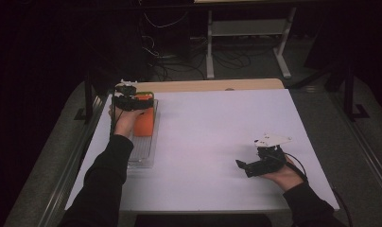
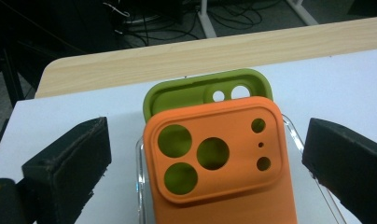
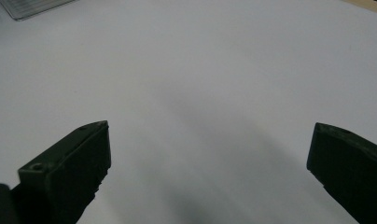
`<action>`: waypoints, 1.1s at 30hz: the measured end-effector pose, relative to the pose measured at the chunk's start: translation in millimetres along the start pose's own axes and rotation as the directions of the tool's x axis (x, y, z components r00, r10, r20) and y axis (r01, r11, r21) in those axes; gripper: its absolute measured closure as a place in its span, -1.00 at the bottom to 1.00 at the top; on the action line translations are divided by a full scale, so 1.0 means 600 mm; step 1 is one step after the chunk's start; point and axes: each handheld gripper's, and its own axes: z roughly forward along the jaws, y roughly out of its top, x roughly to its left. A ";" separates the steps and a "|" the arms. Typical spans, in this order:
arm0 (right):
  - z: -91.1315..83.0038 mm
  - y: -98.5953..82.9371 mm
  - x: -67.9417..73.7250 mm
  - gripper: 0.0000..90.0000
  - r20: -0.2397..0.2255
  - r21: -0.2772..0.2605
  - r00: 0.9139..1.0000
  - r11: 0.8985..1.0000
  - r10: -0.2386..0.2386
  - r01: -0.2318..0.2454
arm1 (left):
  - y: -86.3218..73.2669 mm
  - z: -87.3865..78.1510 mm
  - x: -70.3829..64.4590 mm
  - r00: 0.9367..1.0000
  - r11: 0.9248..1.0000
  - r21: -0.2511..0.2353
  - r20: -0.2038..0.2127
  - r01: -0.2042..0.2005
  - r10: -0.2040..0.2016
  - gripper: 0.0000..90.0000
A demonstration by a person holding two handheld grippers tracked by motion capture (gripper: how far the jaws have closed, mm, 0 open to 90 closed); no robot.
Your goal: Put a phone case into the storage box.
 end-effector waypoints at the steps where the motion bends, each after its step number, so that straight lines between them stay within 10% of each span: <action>1: 0.000 0.000 0.000 -1.00 0.000 -0.001 1.000 1.000 0.000 0.000 | 0.000 -0.002 0.001 1.000 1.000 -0.001 0.006 0.001 -0.001 -0.99; 11: -0.001 0.000 -0.001 -1.00 0.000 -0.003 1.000 1.000 0.002 -0.002 | 0.003 -0.039 0.005 0.985 0.998 -0.005 0.163 -0.062 0.062 -0.99; 19: -0.002 0.000 -0.003 -1.00 -0.003 -0.008 1.000 1.000 0.001 -0.001 | -0.001 -0.079 0.001 0.946 0.992 -0.018 0.300 -0.125 0.124 -0.99; 33: -0.002 0.001 0.000 -1.00 -0.013 -0.009 1.000 1.000 -0.009 0.009 | -0.026 -0.138 -0.036 0.885 0.972 -0.044 0.406 -0.229 0.227 -0.99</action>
